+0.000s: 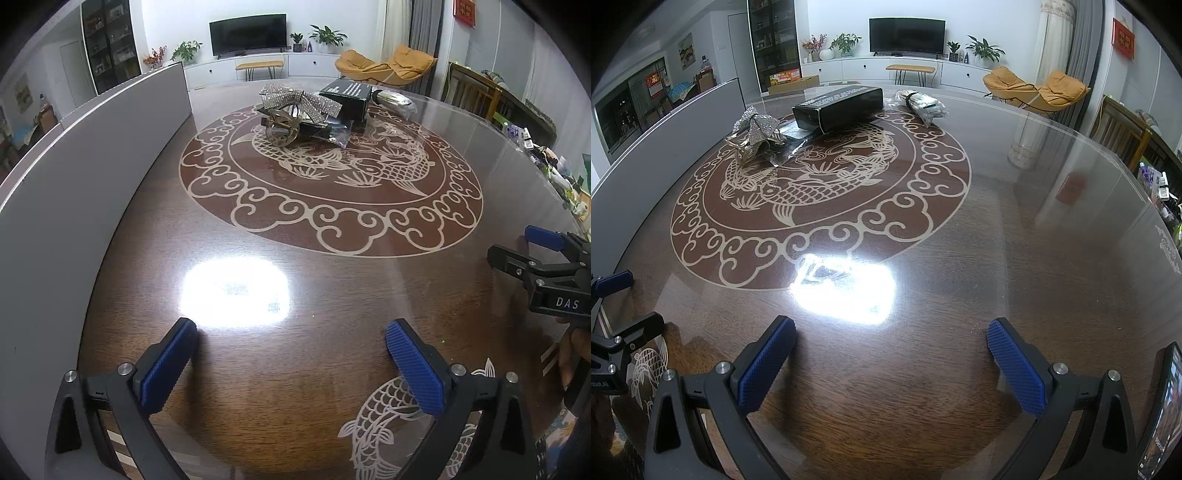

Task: Organize objects
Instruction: 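Move the left tool over the rhinestone bow hair clip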

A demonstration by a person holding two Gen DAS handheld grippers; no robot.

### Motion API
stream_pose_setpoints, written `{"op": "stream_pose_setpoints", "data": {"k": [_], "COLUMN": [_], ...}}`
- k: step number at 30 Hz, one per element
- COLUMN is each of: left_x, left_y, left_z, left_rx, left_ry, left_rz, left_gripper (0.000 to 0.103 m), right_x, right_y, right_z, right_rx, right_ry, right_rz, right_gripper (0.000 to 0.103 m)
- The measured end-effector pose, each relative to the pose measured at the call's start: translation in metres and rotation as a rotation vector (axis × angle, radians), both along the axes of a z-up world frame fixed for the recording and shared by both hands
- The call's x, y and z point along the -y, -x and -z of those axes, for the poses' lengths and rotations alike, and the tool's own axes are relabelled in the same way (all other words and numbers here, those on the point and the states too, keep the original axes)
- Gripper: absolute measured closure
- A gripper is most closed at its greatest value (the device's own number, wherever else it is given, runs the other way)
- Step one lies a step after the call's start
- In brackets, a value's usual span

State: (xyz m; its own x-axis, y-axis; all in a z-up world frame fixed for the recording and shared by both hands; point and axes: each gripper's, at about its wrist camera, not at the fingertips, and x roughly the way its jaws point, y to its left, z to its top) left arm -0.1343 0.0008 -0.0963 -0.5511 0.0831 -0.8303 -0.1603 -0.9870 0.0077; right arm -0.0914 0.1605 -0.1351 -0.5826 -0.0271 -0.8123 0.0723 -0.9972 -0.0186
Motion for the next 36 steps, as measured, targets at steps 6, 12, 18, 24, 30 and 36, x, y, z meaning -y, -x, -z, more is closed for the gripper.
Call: {"op": "stream_pose_setpoints", "data": {"k": [6,12,18,24,30,36], "left_x": [0.003,0.002,-0.007,0.021,0.041,0.028], "left_y": [0.039,0.132,0.217,0.206,0.166,0.140], "left_z": [-0.013,-0.061,-0.041,-0.018,-0.017,-0.007], "left_rx": [0.087,-0.031,-0.012,0.044,0.038,0.071], "left_ry": [-0.192,-0.353,-0.224,-0.148,-0.088,-0.087], "left_rz": [-0.023,-0.137,-0.261,-0.233,-0.170,-0.069], "left_gripper": [0.000,0.000,0.000,0.000,0.001,0.001], "right_x": [0.000,0.000,0.000,0.000,0.000,0.000], "right_y": [0.000,0.000,0.001,0.001,0.001,0.001], "right_z": [0.000,0.000,0.000,0.001,0.001,0.001], "right_rx": [0.000,0.000,0.000,0.000,0.000,0.000], "right_ry": [0.000,0.000,0.000,0.000,0.000,0.000], "right_rz": [0.000,0.000,0.001,0.001,0.001,0.001], "right_gripper": [0.000,0.000,0.000,0.000,0.000,0.000]}}
